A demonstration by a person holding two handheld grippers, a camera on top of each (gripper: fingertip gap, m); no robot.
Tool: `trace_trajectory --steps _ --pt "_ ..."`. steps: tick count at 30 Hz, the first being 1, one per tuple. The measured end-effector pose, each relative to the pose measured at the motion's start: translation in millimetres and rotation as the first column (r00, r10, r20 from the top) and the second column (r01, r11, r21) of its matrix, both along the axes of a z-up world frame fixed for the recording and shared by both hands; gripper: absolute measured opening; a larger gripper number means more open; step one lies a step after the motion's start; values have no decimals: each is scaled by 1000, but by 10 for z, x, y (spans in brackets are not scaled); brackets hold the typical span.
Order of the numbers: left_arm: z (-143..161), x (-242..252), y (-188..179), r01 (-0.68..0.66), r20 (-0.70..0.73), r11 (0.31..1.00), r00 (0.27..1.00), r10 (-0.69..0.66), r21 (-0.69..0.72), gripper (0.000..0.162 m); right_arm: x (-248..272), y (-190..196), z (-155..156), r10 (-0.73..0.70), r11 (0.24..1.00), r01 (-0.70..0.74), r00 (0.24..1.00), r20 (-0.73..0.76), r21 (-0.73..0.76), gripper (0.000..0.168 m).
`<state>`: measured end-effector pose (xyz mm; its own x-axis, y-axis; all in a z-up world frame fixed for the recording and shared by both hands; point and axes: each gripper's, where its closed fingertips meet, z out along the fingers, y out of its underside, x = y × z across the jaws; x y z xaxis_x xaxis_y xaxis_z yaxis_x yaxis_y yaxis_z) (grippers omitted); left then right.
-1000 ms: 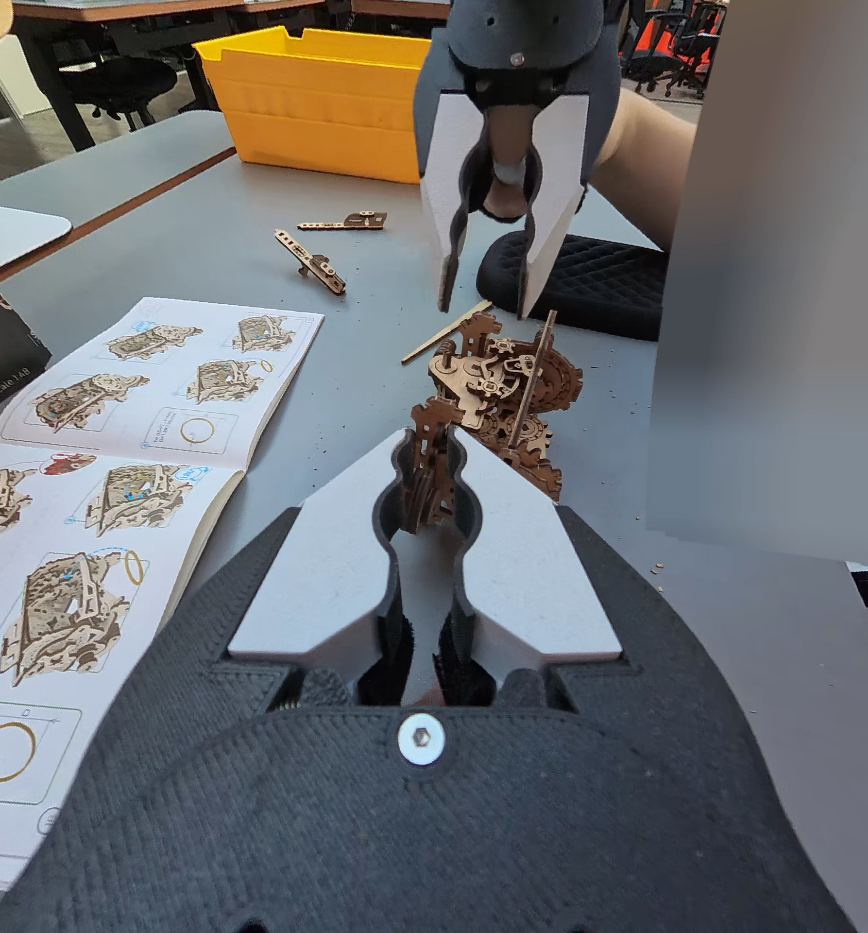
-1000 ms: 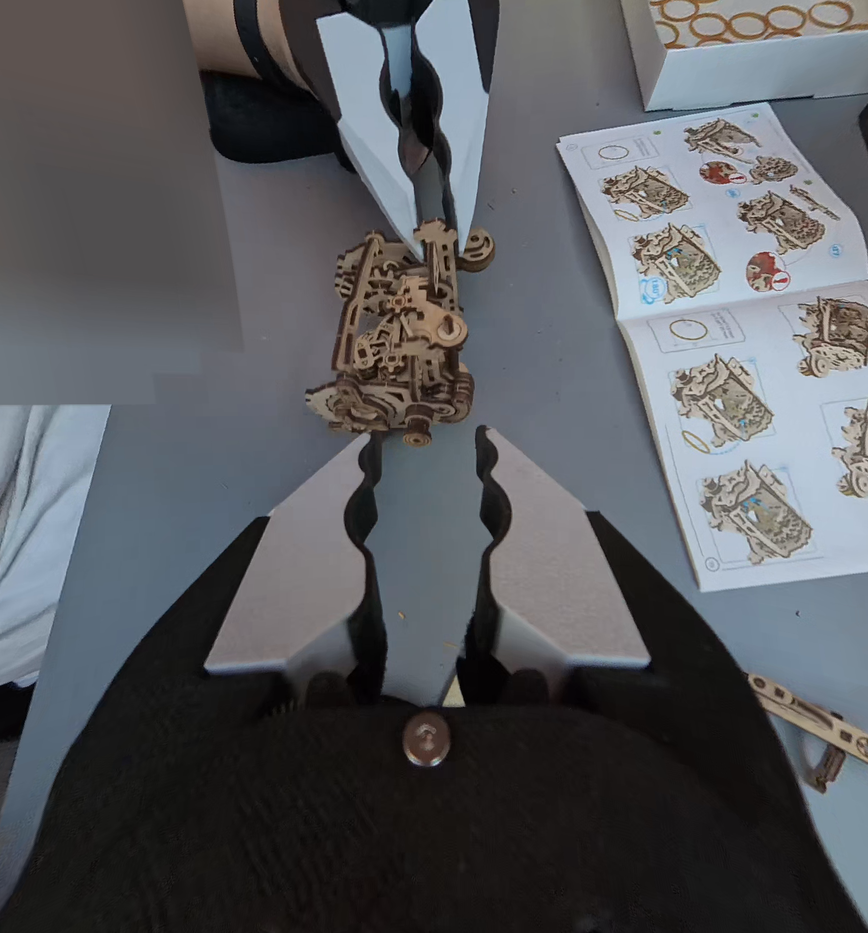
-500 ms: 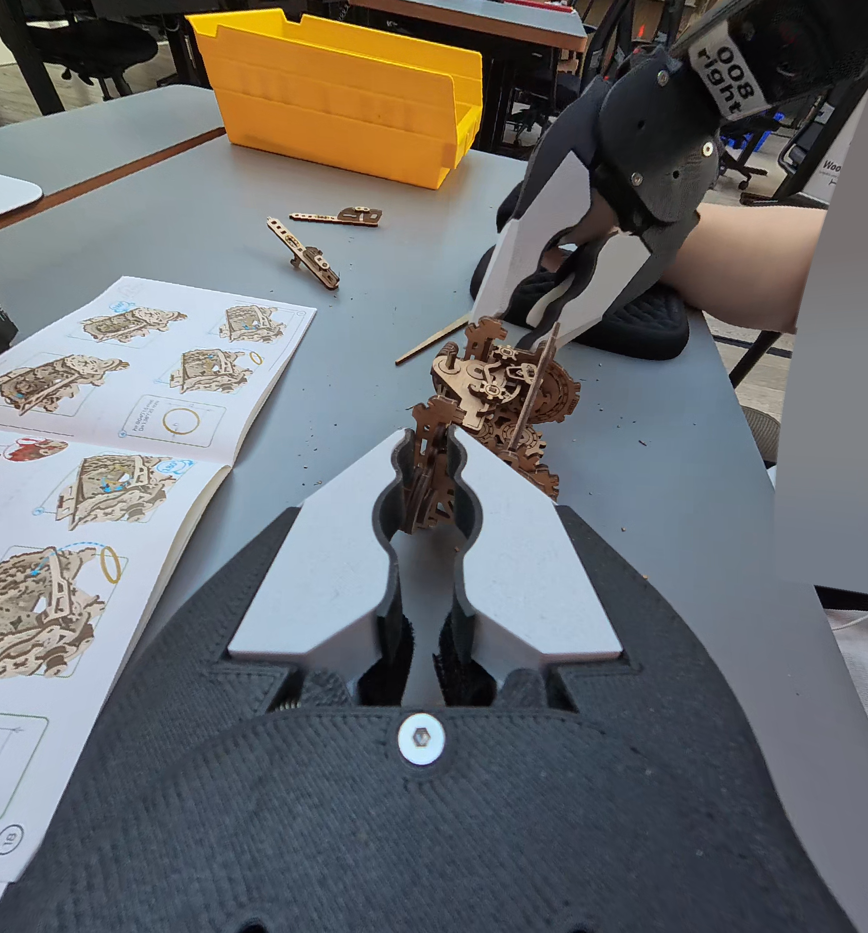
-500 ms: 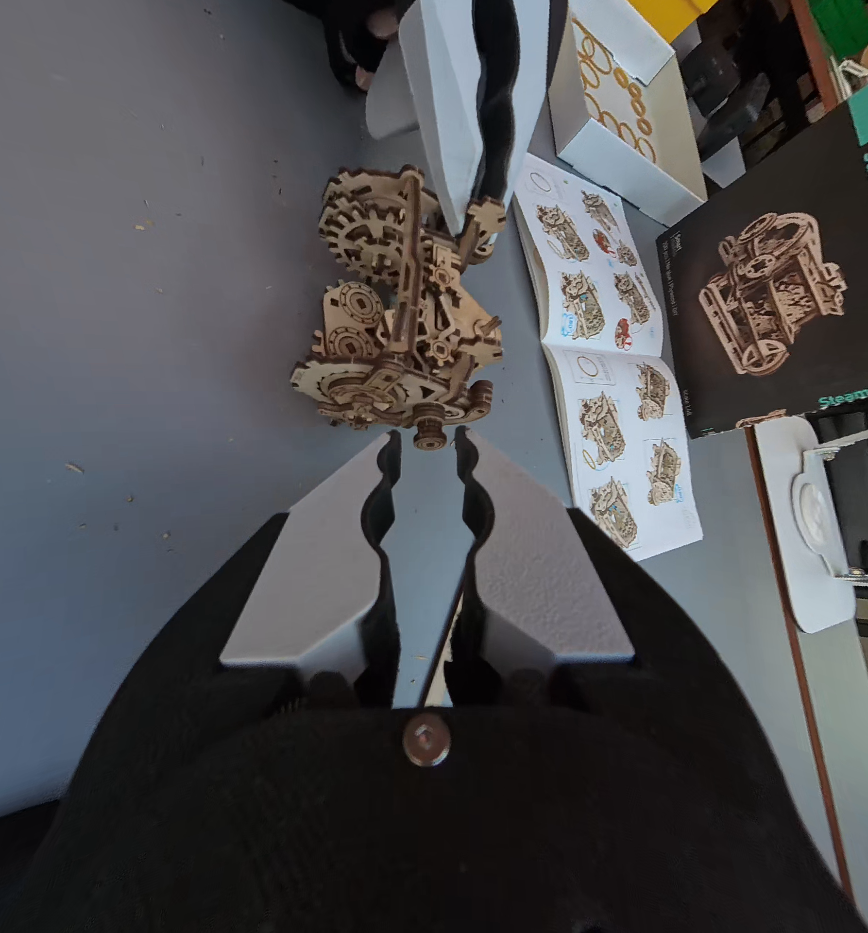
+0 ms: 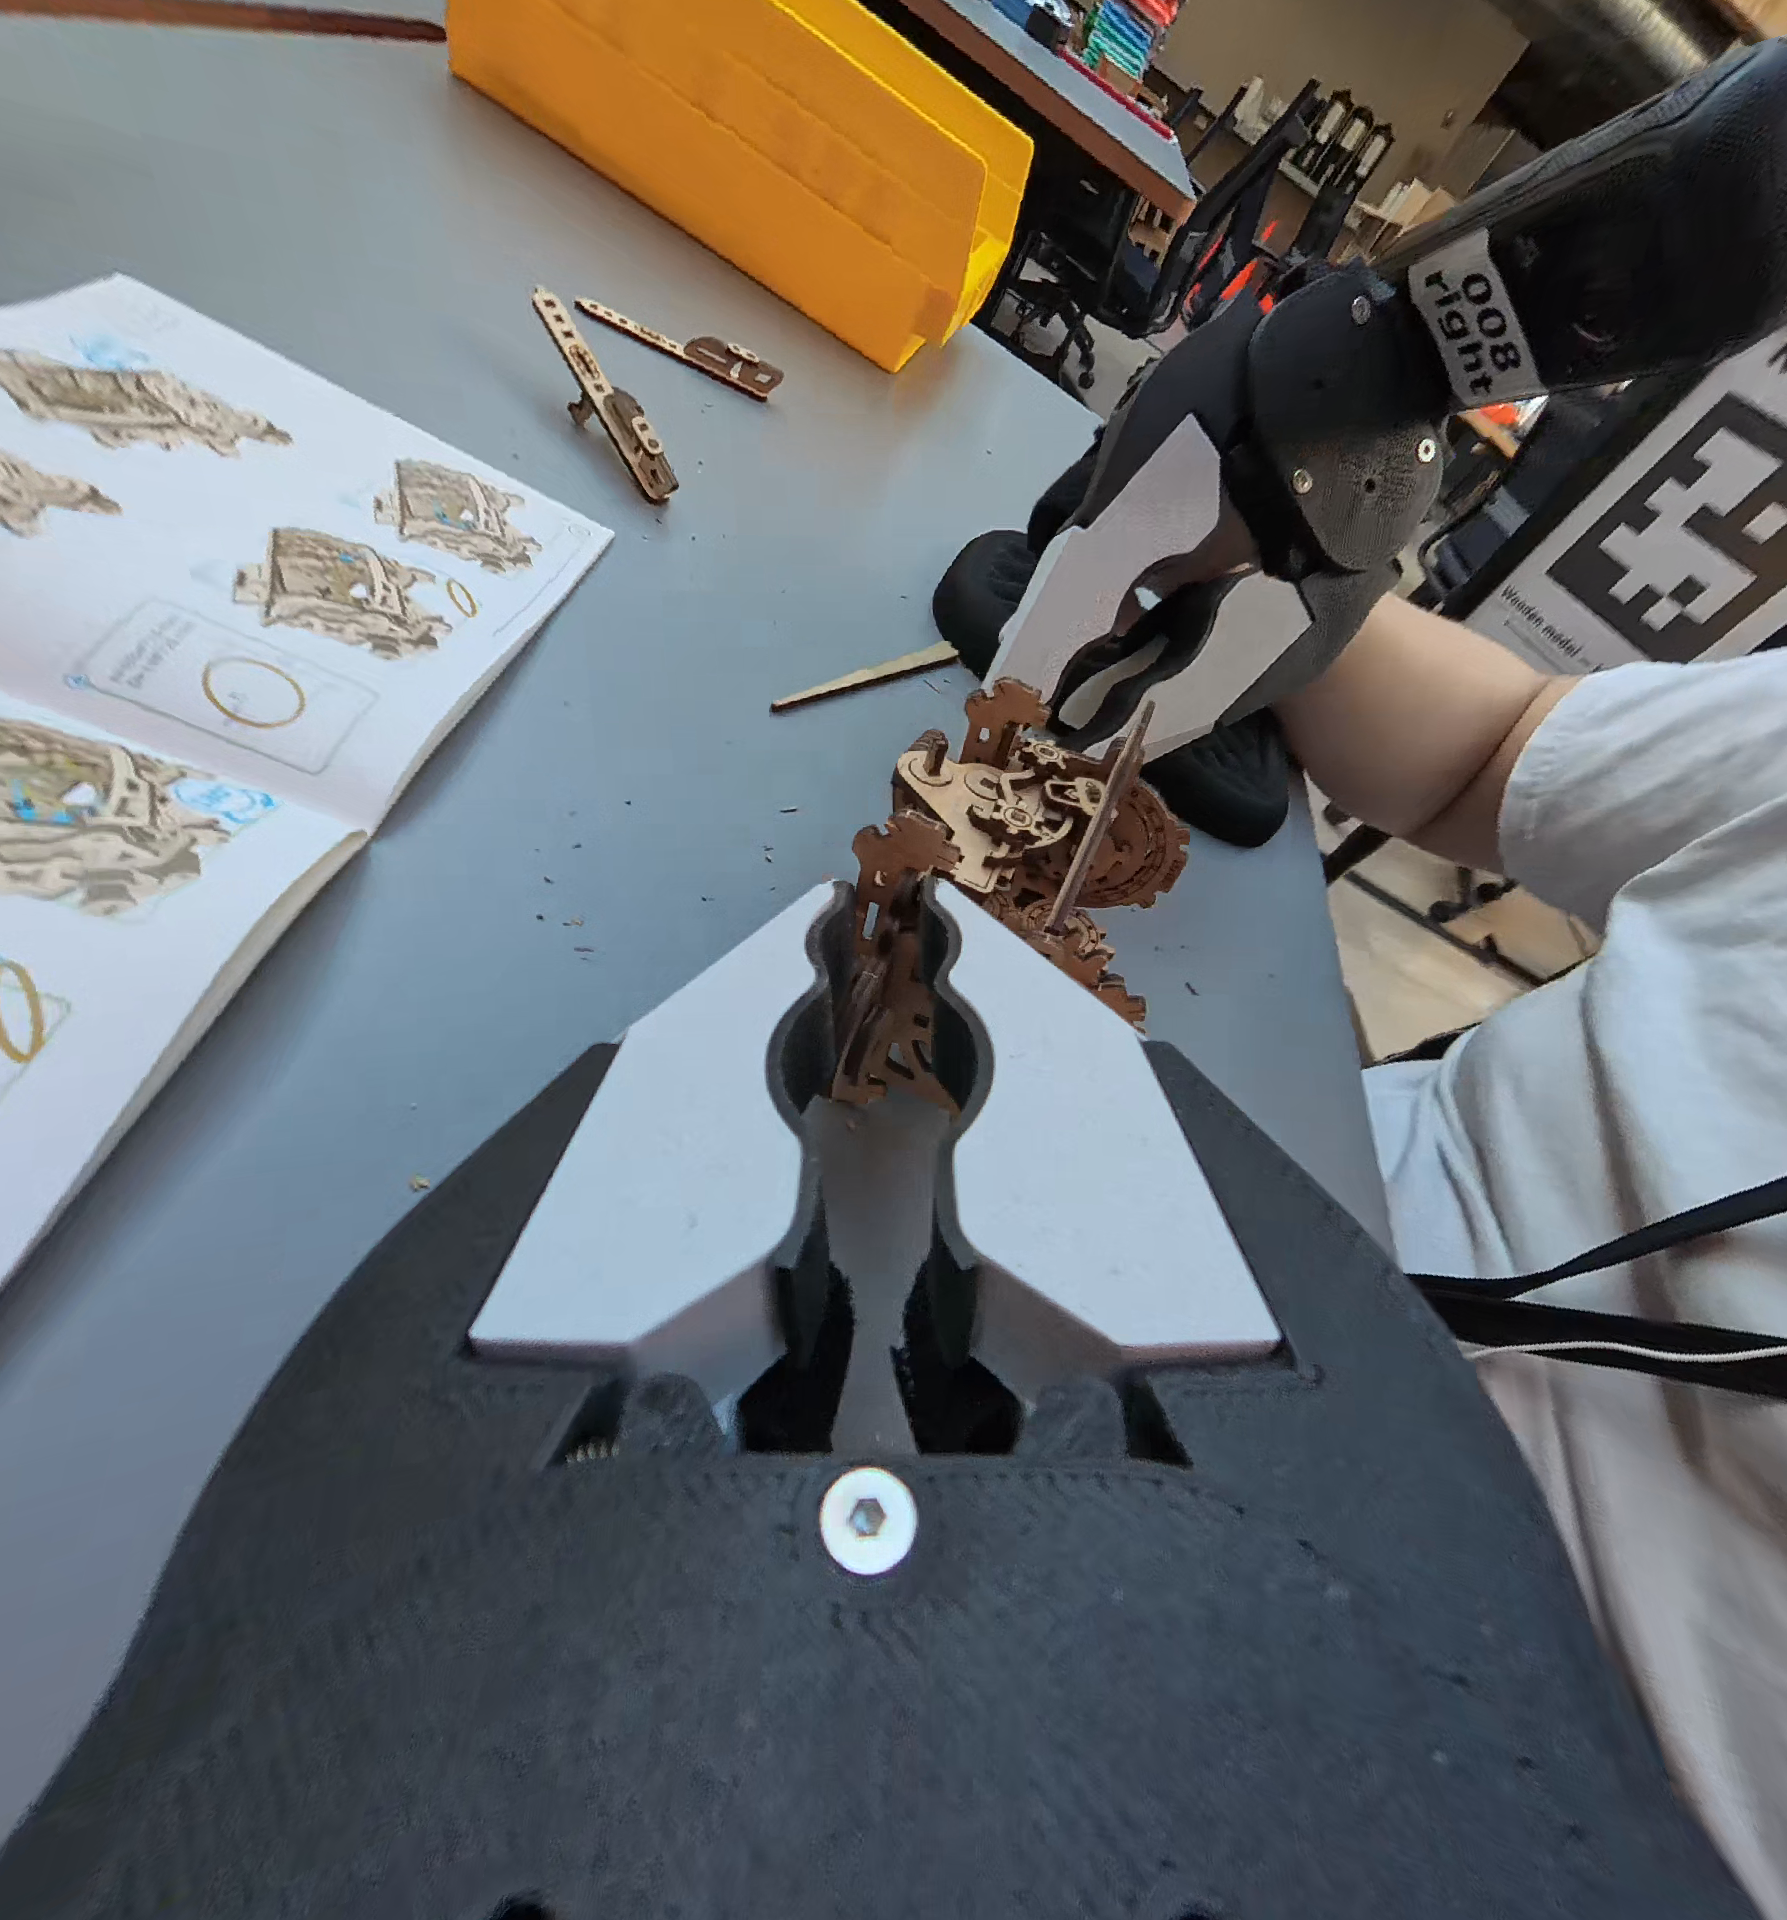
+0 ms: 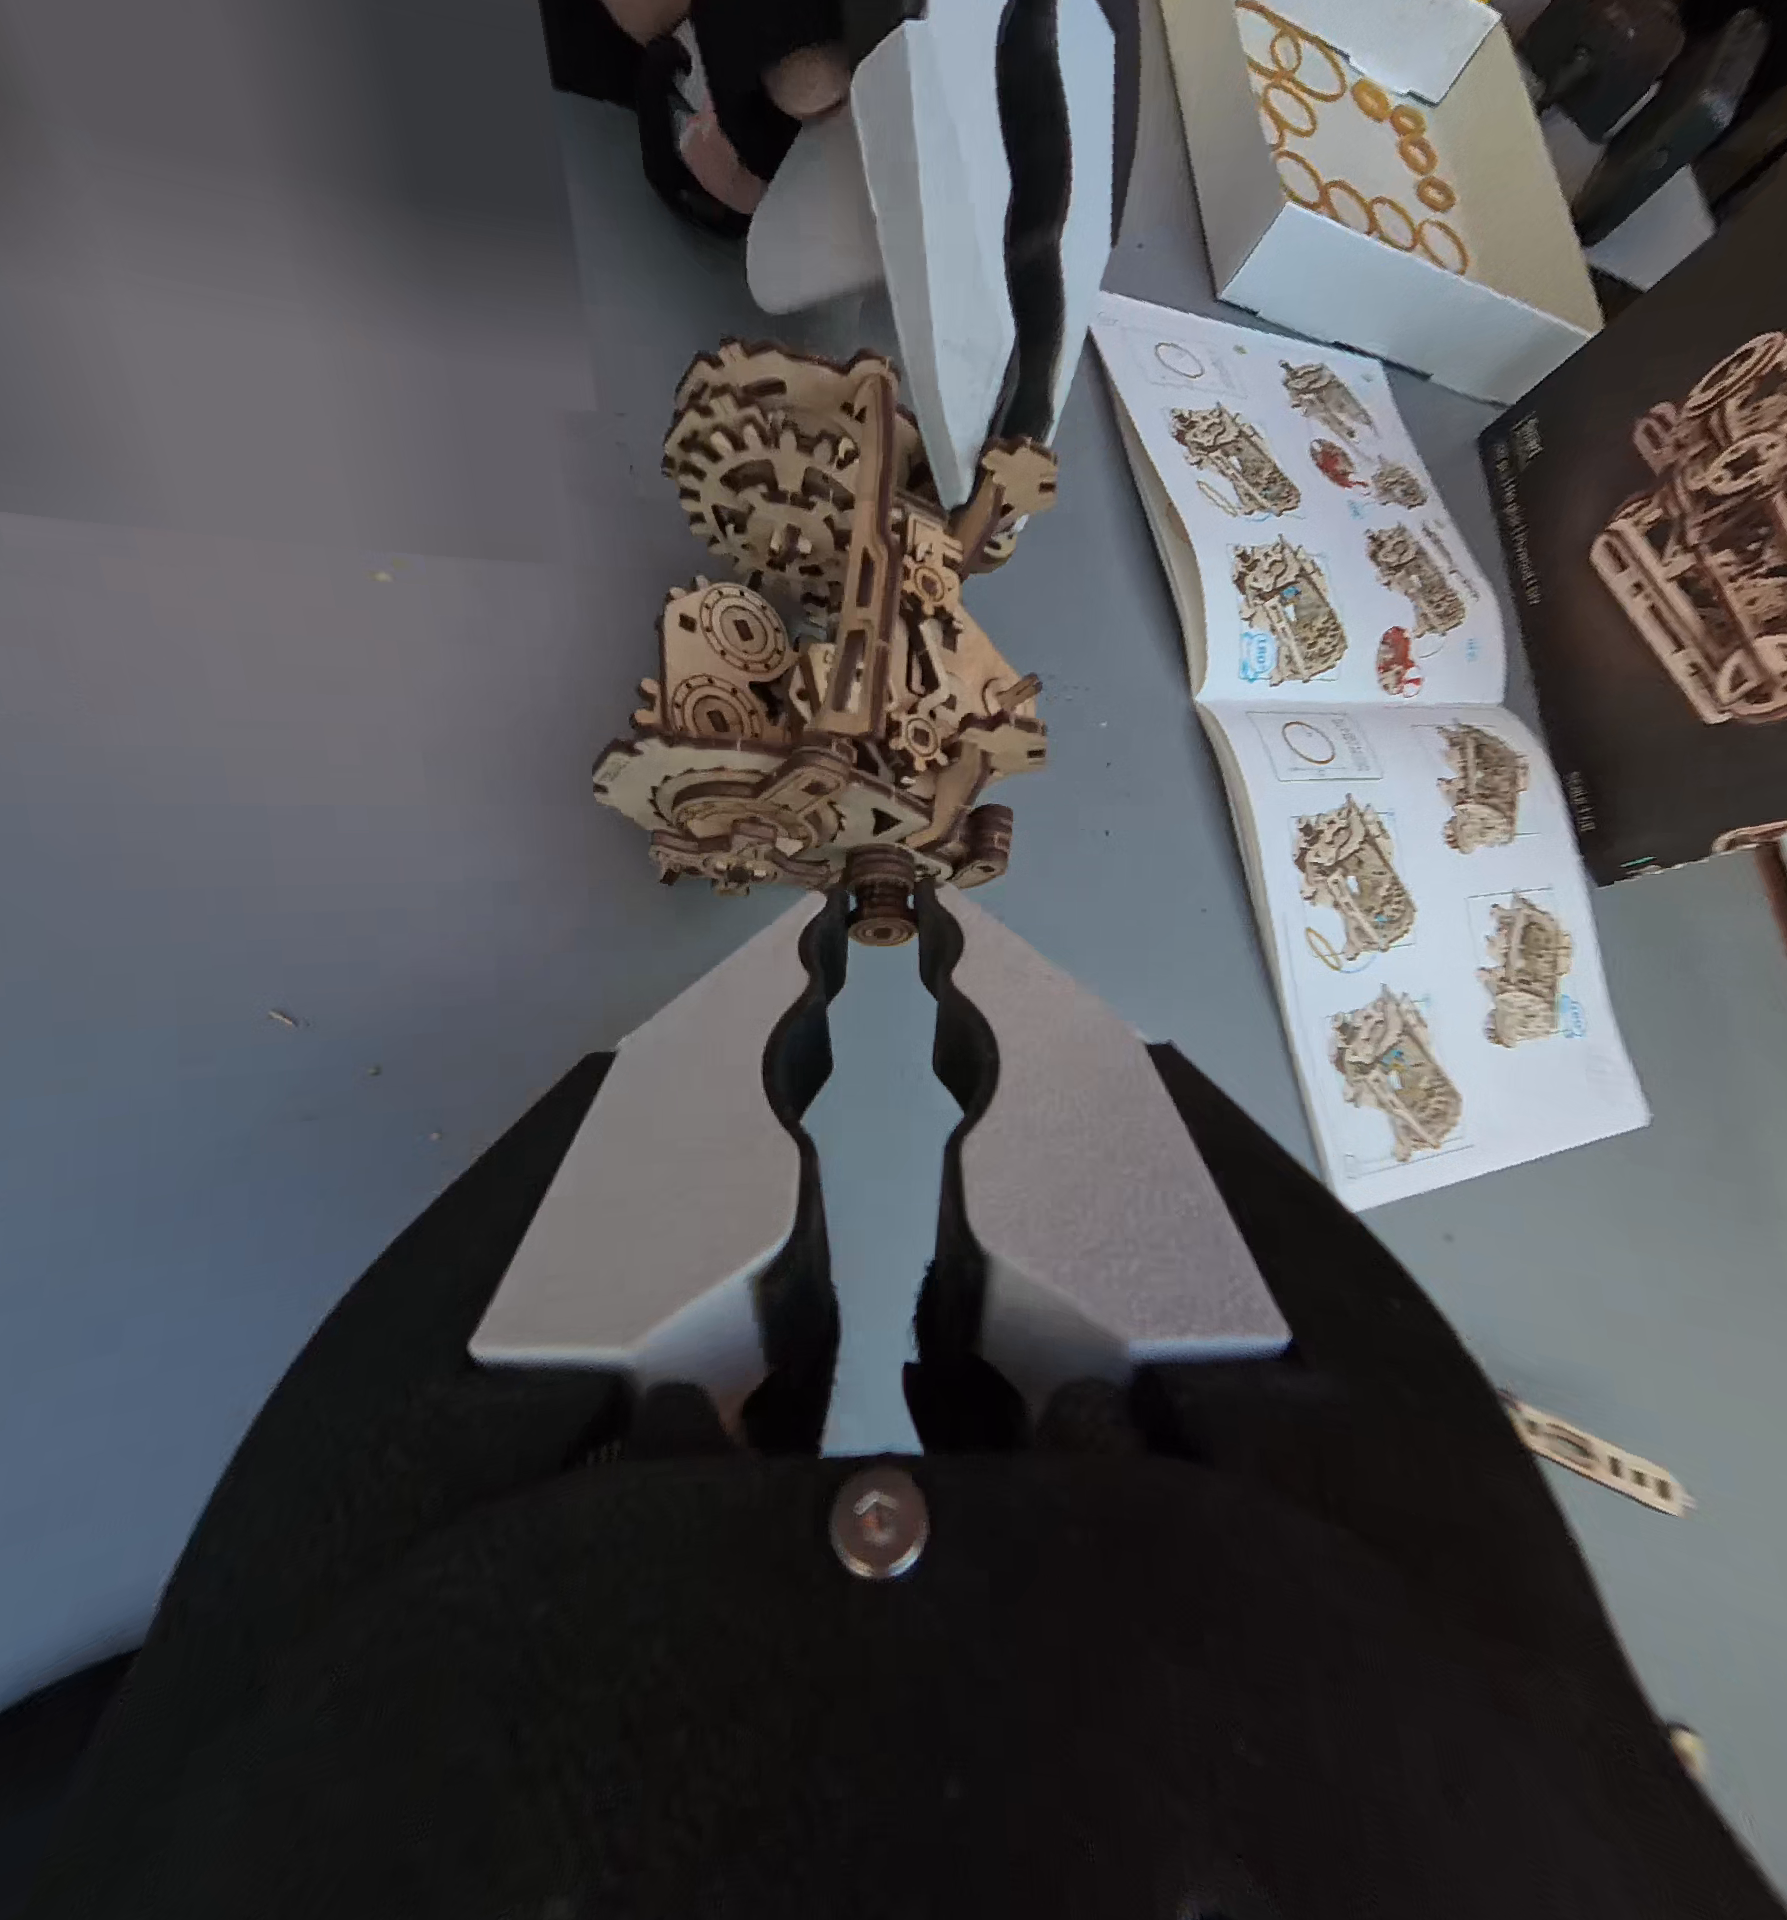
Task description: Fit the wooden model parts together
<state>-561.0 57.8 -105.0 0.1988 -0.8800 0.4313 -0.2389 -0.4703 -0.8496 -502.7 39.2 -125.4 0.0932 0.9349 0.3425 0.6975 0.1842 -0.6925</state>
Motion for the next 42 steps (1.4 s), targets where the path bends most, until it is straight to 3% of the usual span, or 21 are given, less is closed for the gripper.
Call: trace_trajectory --steps 1,4,7,11,24,34,42 --pt "-7 -7 3 -4 6 999 1000 5 -52 9 -10 -20 6 -3 996 1 1000 -28 -87 12" --pt "-44 -31 18 -23 25 976 999 29 -217 9 -31 -72 12 -34 928 -3 995 -94 -371 12" --pt "-81 -47 49 -37 60 921 996 65 -388 9 -39 -67 -10 -55 850 -13 992 -114 -527 12" --pt "-127 -65 105 -29 94 855 991 91 -517 9 -52 -54 -114 -53 773 -17 994 -92 -634 12" --pt "-179 -91 158 -72 71 814 988 137 -576 9 -63 60 -139 -136 659 3 984 -115 -752 12" --pt "-186 -79 164 -73 70 811 988 140 -581 10 -4 94 -56 -110 774 -2 985 -137 -634 30" --pt "-195 -75 178 -76 73 793 986 151 -604 9 42 61 -21 -22 922 -3 998 -59 -387 39"
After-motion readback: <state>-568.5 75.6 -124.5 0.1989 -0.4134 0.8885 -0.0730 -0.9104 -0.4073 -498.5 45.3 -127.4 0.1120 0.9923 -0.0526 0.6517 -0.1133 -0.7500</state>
